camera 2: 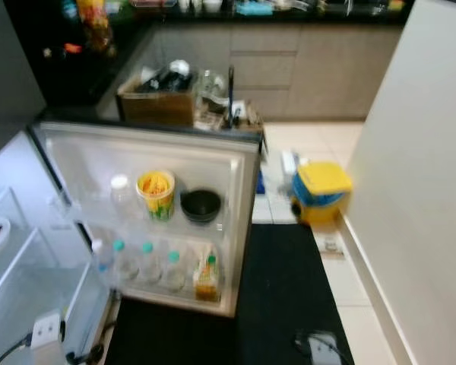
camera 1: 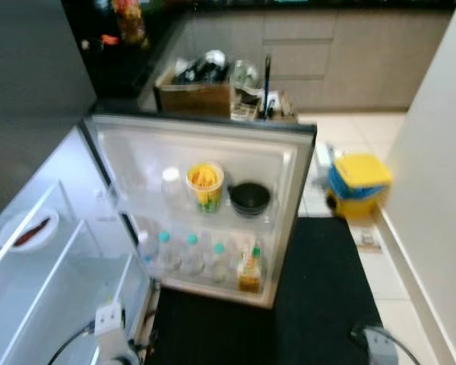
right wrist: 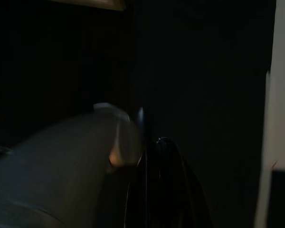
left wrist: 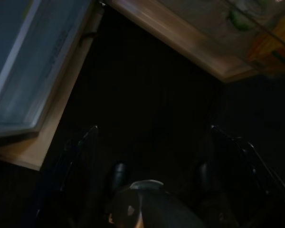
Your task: Restocking fridge
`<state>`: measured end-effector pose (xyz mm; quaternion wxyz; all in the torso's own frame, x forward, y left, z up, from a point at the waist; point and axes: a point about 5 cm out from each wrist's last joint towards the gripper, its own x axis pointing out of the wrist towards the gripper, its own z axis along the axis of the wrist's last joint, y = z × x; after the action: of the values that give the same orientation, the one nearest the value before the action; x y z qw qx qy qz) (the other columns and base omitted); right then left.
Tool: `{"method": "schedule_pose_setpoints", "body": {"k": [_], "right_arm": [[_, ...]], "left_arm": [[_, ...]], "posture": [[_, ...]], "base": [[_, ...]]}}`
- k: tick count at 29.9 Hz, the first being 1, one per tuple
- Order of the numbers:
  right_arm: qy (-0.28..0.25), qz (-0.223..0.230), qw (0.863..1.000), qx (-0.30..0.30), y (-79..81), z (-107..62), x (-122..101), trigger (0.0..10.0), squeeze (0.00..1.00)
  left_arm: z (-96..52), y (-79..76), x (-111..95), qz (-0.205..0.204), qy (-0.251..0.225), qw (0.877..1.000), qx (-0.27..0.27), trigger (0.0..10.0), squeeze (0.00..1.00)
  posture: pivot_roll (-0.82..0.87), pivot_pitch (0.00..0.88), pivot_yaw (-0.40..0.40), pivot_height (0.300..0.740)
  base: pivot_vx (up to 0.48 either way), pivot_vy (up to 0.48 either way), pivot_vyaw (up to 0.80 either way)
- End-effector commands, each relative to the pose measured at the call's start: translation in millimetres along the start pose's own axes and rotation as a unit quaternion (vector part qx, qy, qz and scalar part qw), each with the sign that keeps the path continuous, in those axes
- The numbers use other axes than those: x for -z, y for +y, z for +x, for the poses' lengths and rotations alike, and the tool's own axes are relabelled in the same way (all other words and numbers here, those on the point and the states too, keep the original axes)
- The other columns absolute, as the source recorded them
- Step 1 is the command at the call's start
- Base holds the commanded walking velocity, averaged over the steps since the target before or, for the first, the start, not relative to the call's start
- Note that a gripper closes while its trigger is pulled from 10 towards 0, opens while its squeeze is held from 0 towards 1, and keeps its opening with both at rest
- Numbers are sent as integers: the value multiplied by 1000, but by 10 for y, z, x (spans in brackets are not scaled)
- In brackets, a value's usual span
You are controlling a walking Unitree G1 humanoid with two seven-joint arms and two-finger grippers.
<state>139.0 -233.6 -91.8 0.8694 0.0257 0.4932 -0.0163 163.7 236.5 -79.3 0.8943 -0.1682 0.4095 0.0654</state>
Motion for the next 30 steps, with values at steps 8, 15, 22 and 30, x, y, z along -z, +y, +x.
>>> {"method": "schedule_pose_setpoints", "body": {"k": [8,15,22,30], "right_arm": [[13,-9,1000,0,-22,-15,58,10000,0],[16,-23,1000,-9,-16,-18,67,10000,0],[17,-30,999,-18,-2,-17,65,10000,0],[22,-35,999,-22,1,-22,92,10000,0]], "left_arm": [[-56,44,177,9,30,1000,-2,10000,0],[-63,29,231,8,37,999,-2,10000,0],[-50,0,227,8,38,999,1,10000,0],[-51,2,241,6,41,999,-5,10000,0]], "posture": [[-59,0,28,740],[-64,0,27,740],[-76,0,29,740],[-80,0,36,740]], "base": [[0,-463,0],[0,-462,223],[0,-464,781],[0,-170,781]]}}
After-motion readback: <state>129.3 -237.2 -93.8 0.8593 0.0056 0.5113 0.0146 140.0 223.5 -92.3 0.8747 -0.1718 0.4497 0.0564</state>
